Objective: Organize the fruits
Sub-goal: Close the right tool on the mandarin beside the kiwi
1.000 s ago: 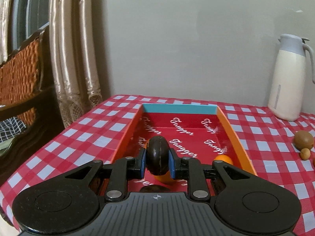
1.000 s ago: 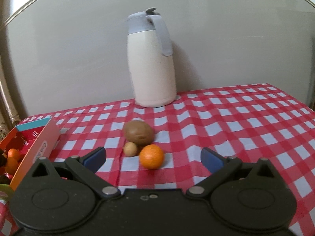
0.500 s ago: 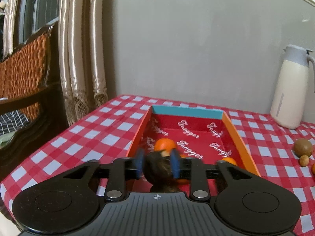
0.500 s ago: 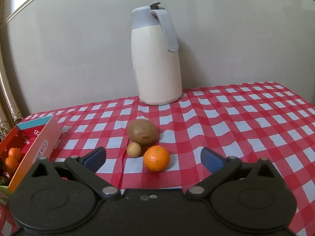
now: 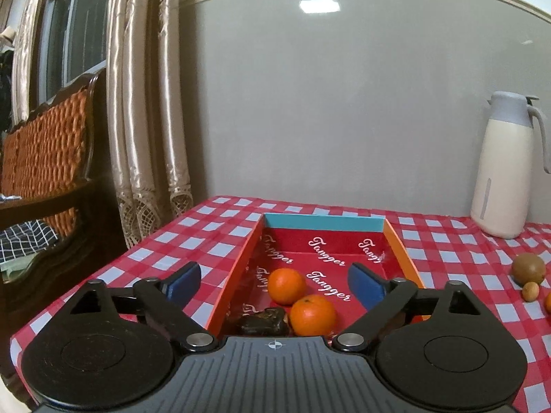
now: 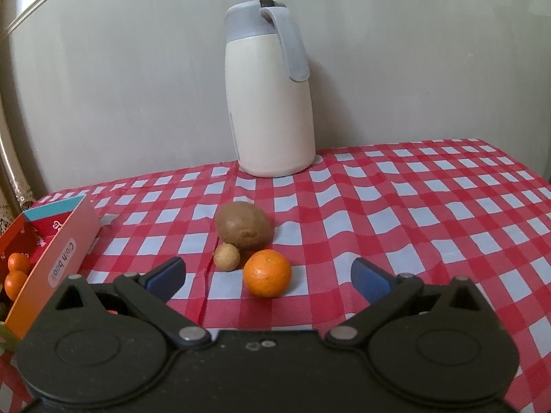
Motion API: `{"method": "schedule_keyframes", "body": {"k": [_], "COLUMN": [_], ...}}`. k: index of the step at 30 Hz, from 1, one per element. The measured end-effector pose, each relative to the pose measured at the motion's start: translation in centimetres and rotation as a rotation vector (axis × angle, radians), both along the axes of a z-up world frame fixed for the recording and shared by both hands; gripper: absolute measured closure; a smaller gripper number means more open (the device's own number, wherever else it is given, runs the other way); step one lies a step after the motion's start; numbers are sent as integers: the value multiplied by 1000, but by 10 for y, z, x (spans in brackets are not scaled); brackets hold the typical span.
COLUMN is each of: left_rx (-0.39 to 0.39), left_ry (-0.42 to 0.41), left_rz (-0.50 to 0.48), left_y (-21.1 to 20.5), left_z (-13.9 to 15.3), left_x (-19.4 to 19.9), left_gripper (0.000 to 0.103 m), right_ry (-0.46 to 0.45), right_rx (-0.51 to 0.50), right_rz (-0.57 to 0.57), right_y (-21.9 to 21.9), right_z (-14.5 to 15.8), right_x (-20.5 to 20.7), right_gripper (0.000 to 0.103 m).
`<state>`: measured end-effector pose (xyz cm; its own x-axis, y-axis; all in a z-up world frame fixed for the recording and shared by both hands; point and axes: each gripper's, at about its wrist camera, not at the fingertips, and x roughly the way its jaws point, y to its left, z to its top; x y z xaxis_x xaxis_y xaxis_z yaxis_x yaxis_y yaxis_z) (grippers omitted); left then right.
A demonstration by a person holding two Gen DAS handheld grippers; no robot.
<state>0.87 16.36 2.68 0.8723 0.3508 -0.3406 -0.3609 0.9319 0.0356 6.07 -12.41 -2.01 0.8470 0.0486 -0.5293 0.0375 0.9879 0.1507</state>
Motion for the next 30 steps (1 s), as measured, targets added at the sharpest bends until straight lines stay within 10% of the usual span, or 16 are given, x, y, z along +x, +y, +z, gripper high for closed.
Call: {"method": "schedule_keyframes", "body": {"k": [19,25,30], "left_rx": [-24,-30,-46], "left_ry": [0,-3,-8], "left_rz": [40,56,70], "left_y": [14,20,26], "left_z": [0,0,2], "left_x": [-3,-6,-9], "left_gripper": [6,5,5], "right_ry": [78,128,130], "right_rx": [64,72,43], "right_rz": [2,13,37], "right_y": [-5,-1,7], "right_z": [-15,-24,-26], "right_x": [29,41,44], "right_gripper": [25,57,64]}}
